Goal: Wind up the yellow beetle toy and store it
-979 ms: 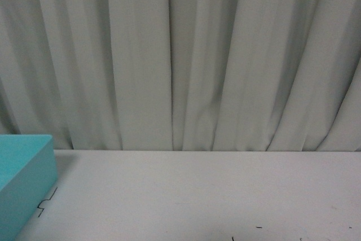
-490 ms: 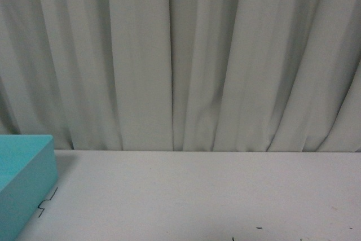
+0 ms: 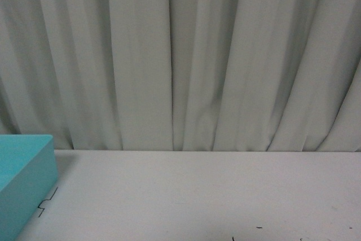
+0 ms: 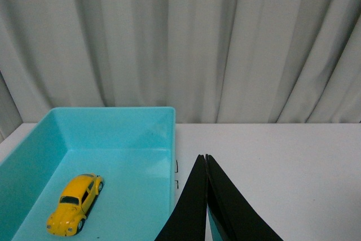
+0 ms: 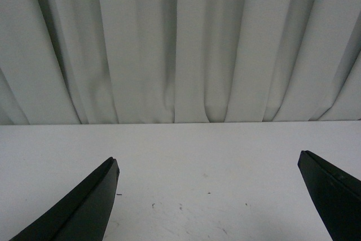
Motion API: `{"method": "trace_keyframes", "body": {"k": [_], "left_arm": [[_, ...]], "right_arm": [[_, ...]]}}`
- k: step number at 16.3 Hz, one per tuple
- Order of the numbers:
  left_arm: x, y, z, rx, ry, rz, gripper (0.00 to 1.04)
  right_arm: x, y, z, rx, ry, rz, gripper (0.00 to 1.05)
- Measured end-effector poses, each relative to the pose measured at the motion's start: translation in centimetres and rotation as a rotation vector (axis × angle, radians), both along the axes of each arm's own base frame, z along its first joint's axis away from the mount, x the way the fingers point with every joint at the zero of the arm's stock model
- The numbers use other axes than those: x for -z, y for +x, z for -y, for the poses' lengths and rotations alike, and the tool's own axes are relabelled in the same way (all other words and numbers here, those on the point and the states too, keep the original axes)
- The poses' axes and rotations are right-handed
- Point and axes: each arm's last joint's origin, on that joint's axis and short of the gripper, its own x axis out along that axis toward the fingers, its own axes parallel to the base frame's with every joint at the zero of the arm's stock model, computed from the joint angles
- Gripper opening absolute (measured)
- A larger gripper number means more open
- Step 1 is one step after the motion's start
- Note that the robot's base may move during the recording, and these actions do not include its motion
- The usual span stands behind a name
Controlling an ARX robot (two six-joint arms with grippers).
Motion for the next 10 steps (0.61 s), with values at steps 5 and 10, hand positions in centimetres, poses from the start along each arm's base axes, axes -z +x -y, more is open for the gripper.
{"method": "trace_keyframes", "body": {"k": [5,10], "left_arm": [[0.00,0.00,0.00,0.000,-0.001,0.000,0.70],[0.00,0.00,0.00,0.000,-0.001,0.000,0.98]], "right_arm": [[0.00,0.00,0.00,0.000,0.000,0.000,0.98],[0.00,0.00,0.00,0.000,0.000,0.000,0.98]]}}
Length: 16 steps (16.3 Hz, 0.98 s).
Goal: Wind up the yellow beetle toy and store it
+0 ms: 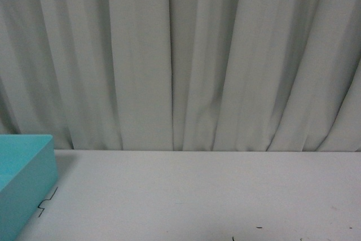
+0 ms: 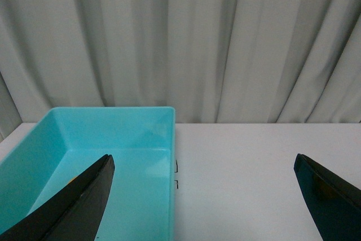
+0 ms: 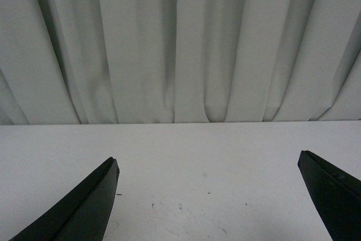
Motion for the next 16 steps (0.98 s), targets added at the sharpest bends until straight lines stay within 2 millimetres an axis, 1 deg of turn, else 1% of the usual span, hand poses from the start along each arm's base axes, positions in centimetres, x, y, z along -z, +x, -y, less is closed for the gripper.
{"method": "trace_keyframes", "body": {"k": [16], "left_arm": [[-0.01,0.00,0.00,0.000,0.000,0.001,0.98]], "right_arm": [[-0.01,0.00,0.00,0.000,0.000,0.001,0.98]]}}
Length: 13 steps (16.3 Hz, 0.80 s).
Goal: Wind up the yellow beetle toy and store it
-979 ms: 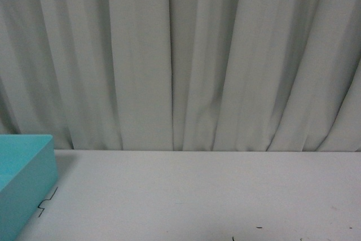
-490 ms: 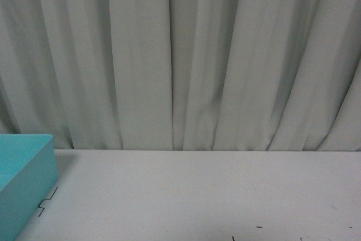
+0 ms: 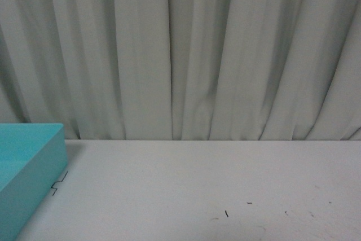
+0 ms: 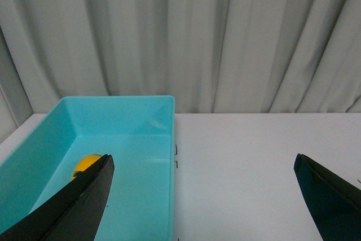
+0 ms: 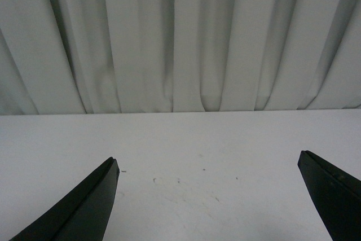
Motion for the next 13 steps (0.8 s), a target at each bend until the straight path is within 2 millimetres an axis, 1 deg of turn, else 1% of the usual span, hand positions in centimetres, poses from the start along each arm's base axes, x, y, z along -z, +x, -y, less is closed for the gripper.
{"method": "trace_keyframes", "body": {"k": [13], "left_arm": [[0.00,0.00,0.00,0.000,0.000,0.000,0.98]], "right_arm": [[0.00,0.00,0.00,0.000,0.000,0.000,0.98]]}}
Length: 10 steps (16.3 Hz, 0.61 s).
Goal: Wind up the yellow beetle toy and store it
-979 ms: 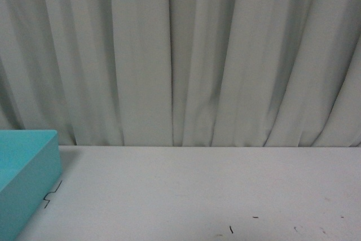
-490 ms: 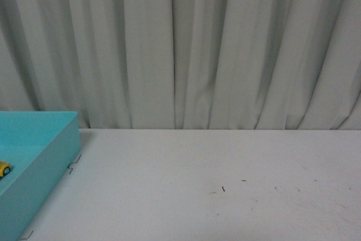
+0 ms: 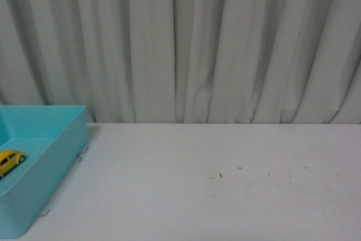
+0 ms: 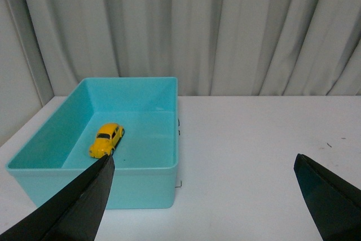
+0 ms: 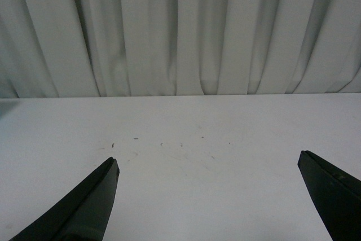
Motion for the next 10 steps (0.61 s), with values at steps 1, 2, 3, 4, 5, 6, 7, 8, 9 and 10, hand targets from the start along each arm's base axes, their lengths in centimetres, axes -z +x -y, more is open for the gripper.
{"method": "trace_keyframes", "body": {"k": [1,2,3,4,5,6,7,8,9,10], "left_arm": [[0.00,0.00,0.00,0.000,0.000,0.000,0.98],[0.00,0.00,0.00,0.000,0.000,0.000,0.98],[0.00,0.00,0.00,0.000,0.000,0.000,0.98],[0.00,0.00,0.00,0.000,0.000,0.000,0.98],[0.00,0.00,0.00,0.000,0.000,0.000,0.98],[0.00,0.00,0.00,0.000,0.000,0.000,0.98],[0.00,0.00,0.00,0.000,0.000,0.000,0.98],[0.00,0.00,0.00,0.000,0.000,0.000,0.98],[0.00,0.00,0.00,0.000,0.000,0.000,0.98],[0.00,0.00,0.00,0.000,0.000,0.000,0.98]], "right_arm": [[0.00,0.00,0.00,0.000,0.000,0.000,0.98],[0.00,0.00,0.00,0.000,0.000,0.000,0.98],[0.00,0.00,0.00,0.000,0.000,0.000,0.98],[0.00,0.00,0.00,0.000,0.000,0.000,0.98],[0.00,0.00,0.00,0.000,0.000,0.000,0.98],[0.00,0.00,0.00,0.000,0.000,0.000,0.98],[0.00,0.00,0.00,0.000,0.000,0.000,0.98],[0.00,0.00,0.00,0.000,0.000,0.000,0.98],[0.00,0.00,0.00,0.000,0.000,0.000,0.98],[0.00,0.00,0.00,0.000,0.000,0.000,0.98]]}}
